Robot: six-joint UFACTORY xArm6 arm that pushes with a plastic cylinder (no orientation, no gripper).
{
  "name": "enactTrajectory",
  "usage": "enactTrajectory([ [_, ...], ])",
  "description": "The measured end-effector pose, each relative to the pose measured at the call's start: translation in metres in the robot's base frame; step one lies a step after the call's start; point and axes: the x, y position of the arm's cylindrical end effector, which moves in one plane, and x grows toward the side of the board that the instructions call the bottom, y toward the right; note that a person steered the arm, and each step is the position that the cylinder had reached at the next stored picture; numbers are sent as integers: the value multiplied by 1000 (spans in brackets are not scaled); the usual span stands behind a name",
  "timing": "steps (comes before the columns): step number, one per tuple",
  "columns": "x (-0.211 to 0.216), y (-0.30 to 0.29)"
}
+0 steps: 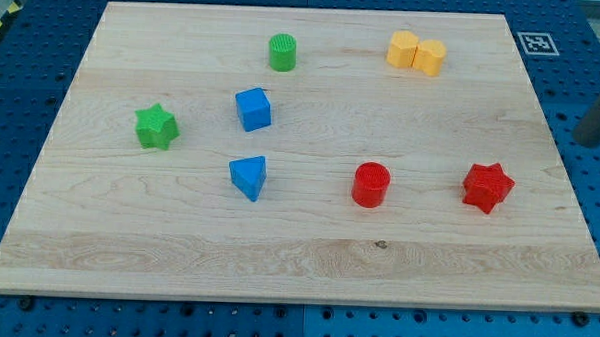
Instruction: Slide the red star to the right of the red circle
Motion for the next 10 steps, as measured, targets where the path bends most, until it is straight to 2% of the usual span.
enactTrajectory([
  [1,42,-7],
  [2,59,-63],
  [3,59,-93],
  [6,70,-120],
  [10,70,-186],
])
